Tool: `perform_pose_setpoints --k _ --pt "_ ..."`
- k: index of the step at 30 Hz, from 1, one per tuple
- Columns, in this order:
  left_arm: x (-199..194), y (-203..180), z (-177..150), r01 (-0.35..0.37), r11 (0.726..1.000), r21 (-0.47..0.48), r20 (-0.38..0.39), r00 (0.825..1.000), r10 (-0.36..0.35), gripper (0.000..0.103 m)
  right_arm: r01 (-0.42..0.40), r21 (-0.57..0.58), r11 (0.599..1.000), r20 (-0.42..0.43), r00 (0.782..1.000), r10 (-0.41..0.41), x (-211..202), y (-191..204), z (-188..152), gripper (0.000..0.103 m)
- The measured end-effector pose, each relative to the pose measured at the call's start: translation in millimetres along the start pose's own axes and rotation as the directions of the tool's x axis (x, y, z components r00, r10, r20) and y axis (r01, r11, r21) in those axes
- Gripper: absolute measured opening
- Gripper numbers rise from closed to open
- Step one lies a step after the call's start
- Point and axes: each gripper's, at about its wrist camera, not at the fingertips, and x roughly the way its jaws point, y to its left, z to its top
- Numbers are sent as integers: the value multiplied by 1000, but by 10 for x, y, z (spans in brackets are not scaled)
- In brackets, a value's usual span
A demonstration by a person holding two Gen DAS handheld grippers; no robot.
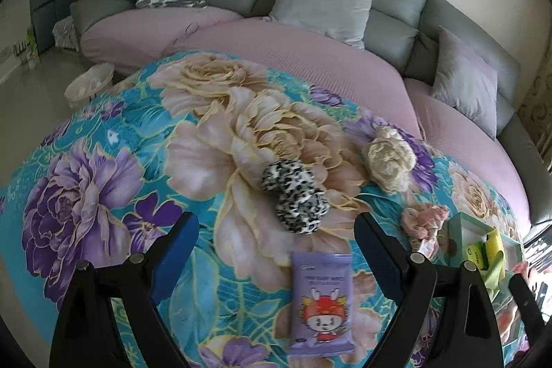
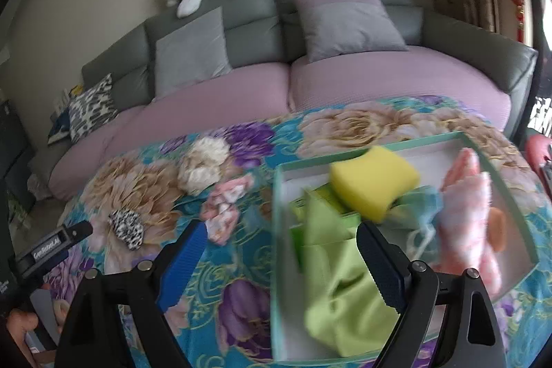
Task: Organize soft objects
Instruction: 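Move both tools from the tray toward the wipes pack and leopard scrunchie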
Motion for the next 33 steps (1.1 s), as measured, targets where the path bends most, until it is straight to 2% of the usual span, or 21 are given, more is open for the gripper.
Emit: perform_pose_setpoints --k 6,10,13,20,29,33 --pt "139 174 -18 -36 999 -33 -41 999 35 92 -57 -70 996 -69 996 53 198 385 -134 90" --pt "367 327 -71 -68 996 -61 -120 991 60 92 -93 -95 991 -131 988 80 383 607 -257 90" --pt "456 403 -86 -87 994 -63 -152 985 77 92 -120 -105 987 -171 980 101 498 758 -336 90" --pt "557 541 -109 -140 990 -28 -186 974 132 92 -158 -130 979 -258 959 120 743 1071 -529 90" --pt "584 772 -88 -177 983 -54 -194 967 164 92 -181 -198 963 -321 941 110 918 1447 -733 90" --pt "596 858 -77 -182 980 -75 -197 966 165 92 -175 -240 955 -327 941 90 954 1575 -803 90"
